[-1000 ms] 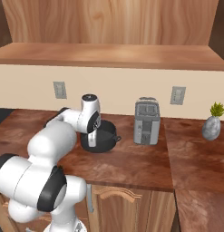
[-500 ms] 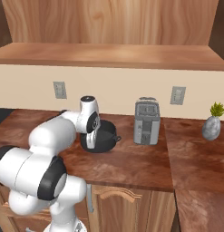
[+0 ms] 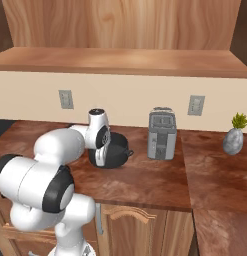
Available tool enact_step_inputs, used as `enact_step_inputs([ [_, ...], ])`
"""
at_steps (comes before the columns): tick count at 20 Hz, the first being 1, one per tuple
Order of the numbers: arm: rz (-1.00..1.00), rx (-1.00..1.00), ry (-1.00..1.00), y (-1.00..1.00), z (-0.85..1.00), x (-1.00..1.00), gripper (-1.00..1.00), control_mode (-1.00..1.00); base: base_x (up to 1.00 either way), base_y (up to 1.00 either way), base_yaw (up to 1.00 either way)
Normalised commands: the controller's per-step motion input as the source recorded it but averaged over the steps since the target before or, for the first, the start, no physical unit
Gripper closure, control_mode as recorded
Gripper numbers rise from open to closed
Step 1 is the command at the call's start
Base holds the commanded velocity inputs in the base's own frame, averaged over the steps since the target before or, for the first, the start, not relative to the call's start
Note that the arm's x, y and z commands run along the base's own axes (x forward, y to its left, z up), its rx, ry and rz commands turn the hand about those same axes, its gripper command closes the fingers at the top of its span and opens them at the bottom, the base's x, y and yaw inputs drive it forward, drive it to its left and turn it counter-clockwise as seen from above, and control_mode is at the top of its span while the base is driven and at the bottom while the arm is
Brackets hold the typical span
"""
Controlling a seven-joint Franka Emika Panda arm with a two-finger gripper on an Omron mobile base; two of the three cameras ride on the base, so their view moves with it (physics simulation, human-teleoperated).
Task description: Pick the kettle from the cabinet and place it on a stove burner. Then pick the pot from the counter and place it on another stove burner. Finally, turn both burners on.
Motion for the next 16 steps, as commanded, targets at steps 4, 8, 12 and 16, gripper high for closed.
enact_step_inputs([
  [4,0.00,-0.01,0.01,0.00,-0.23,0.00,-1.00,-1.00,0.00,0.00,0.00],
  [8,0.00,-0.01,0.00,0.00,-0.19,0.00,-1.00,-1.00,0.00,0.00,0.00],
  [12,0.00,-0.01,0.01,0.00,-0.20,0.00,-1.00,-1.00,0.00,0.00,0.00],
  [16,0.00,-0.02,0.01,0.00,-0.17,0.02,1.00,-1.00,0.00,0.00,0.00],
])
